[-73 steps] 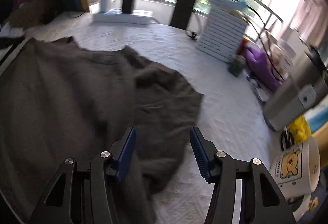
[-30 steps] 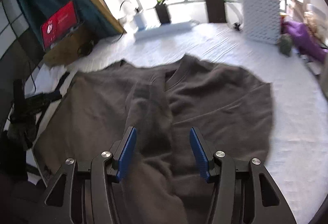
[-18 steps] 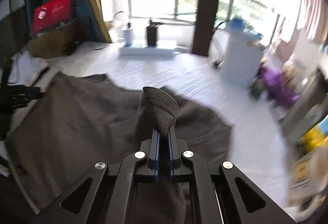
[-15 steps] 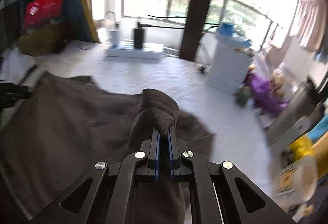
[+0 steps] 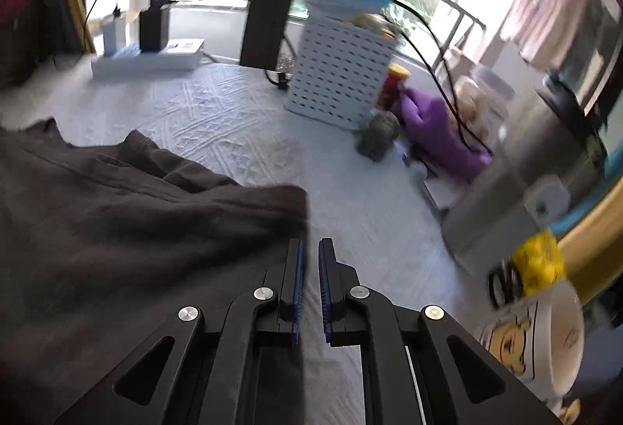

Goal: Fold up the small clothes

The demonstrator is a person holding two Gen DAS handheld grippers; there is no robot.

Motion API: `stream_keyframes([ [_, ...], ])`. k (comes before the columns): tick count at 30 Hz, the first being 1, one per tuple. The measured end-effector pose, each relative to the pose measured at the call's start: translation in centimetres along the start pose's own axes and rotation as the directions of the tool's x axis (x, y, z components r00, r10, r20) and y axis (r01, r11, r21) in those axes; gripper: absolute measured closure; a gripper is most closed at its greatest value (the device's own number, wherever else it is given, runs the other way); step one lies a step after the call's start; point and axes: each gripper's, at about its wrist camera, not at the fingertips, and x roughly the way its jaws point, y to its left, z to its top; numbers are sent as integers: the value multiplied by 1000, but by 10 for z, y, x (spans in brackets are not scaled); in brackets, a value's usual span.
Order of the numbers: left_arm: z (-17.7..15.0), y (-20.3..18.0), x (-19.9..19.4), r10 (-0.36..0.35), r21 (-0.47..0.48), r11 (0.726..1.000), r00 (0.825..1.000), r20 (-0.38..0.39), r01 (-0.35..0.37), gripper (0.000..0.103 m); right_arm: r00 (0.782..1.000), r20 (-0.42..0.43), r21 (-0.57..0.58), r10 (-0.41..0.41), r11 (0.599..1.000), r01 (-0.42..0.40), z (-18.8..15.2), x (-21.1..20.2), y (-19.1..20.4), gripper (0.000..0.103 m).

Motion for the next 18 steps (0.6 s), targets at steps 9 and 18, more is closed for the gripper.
stream_keyframes([
  [9, -4, -2, -4, 7, 10, 1000, 1000, -7, -7, 68, 986, -25, 223, 163, 963, -153, -34, -5, -39, 94],
  [18, -6, -1, -8, 13, 3, 1000, 1000, -8, -13, 56, 966, -6, 285, 259, 926, -247, -28, 12, -32, 93],
])
